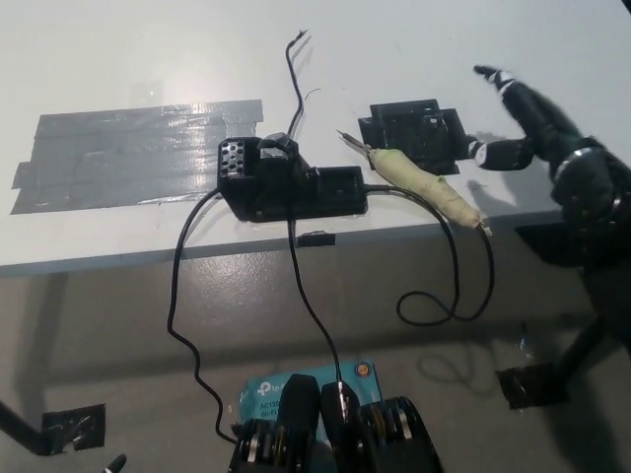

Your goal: The robot uses its right hand to grab and lift the soldering gun kept on the middle of the table and puts it in its base

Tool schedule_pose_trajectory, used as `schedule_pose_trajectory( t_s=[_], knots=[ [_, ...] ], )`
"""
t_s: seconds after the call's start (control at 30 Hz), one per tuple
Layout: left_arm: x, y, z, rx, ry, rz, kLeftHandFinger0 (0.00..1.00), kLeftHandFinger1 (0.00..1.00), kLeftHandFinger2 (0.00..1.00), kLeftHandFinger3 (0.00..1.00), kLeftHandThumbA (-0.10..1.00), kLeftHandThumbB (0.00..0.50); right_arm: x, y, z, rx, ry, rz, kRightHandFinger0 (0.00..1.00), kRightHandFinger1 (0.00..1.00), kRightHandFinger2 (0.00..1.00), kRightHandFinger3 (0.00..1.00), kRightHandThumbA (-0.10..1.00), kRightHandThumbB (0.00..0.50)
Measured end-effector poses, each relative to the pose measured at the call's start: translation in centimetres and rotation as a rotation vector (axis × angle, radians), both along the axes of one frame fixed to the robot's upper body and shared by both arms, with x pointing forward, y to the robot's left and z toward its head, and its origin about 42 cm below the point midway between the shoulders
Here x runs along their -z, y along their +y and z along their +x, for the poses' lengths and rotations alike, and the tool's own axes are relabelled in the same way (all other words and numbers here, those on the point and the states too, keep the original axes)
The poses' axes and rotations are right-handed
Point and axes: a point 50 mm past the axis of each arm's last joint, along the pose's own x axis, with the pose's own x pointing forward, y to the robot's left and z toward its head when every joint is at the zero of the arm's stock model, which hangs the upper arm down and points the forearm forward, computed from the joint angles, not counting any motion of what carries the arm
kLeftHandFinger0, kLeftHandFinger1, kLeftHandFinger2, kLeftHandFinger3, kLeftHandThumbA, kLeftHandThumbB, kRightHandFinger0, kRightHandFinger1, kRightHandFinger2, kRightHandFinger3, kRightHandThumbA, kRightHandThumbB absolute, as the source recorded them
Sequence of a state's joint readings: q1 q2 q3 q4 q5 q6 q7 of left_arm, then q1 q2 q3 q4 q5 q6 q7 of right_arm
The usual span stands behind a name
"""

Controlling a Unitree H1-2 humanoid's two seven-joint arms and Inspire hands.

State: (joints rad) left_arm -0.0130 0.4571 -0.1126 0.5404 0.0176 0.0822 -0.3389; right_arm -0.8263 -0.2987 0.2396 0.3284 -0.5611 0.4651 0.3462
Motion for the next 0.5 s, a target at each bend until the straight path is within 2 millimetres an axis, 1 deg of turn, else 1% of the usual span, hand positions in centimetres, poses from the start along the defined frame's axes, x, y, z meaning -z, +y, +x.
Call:
schedule_pose_trajectory(
  t_s=[0.07,0.1,0.13,0.2,0.23,0.27,0.3,0.33,0.37,0.47,0.5],
  knots=[
    [0.0,-0.2,0.0,0.005,0.001,-0.001,0.0,0.0,0.07,0.18,1.0,0.5,0.4,0.8,0.3,-0.001,0.02,0.002,0.96,0.98,1.0,1.0,0.52,0.244],
    [0.0,-0.3,0.1,0.009,0.001,0.0,0.0,0.0,0.07,0.17,1.0,0.5,0.5,1.3,0.4,-0.004,0.026,0.003,0.94,0.98,1.0,1.0,0.52,0.232],
    [0.0,-0.4,0.1,0.011,0.001,0.001,0.0,0.0,0.07,0.15,1.0,0.5,0.6,1.7,0.5,-0.01,0.027,0.005,0.95,0.99,1.0,1.0,0.51,0.229],
    [0.0,-0.5,0.2,0.02,0.0,0.004,0.0,0.01,0.09,0.17,1.0,0.5,0.7,2.6,0.5,-0.022,0.031,0.006,0.93,0.96,1.0,1.0,0.49,0.205],
    [-0.1,-0.6,0.2,0.024,-0.001,0.006,0.0,0.01,0.09,0.17,1.0,0.5,0.8,3.0,0.5,-0.028,0.035,0.008,0.92,0.95,1.0,1.0,0.49,0.207],
    [-0.1,-0.7,0.2,0.028,-0.001,0.007,0.0,0.01,0.09,0.16,1.0,0.5,1.0,3.5,0.4,-0.035,0.039,0.009,0.9,0.94,0.99,1.0,0.5,0.199],
    [-0.1,-0.8,0.3,0.03,-0.001,0.007,0.0,0.0,0.09,0.18,1.0,0.5,1.0,3.6,0.4,-0.038,0.04,0.007,0.91,0.94,1.0,1.0,0.51,0.192],
    [-0.1,-0.8,0.3,0.032,0.0,0.007,0.0,0.0,0.07,0.13,1.0,0.5,1.1,3.8,0.4,-0.041,0.041,0.003,0.93,0.93,0.99,1.0,0.54,0.195],
    [-0.1,-0.9,0.3,0.033,0.0,0.008,0.0,0.0,0.07,0.13,1.0,0.5,1.2,4.0,0.4,-0.045,0.041,-0.006,0.96,0.96,1.0,1.0,0.55,0.191],
    [-0.1,-0.9,0.3,0.033,0.002,0.008,0.0,0.0,0.08,0.14,1.0,0.5,1.3,4.3,0.3,-0.052,0.042,-0.025,0.97,0.96,1.0,1.0,0.54,0.186],
    [-0.1,-0.9,0.3,0.033,0.002,0.008,0.0,0.0,0.07,0.12,1.0,0.5,1.4,4.4,0.3,-0.053,0.044,-0.029,0.96,0.98,1.0,1.0,0.47,0.186]
  ],
)
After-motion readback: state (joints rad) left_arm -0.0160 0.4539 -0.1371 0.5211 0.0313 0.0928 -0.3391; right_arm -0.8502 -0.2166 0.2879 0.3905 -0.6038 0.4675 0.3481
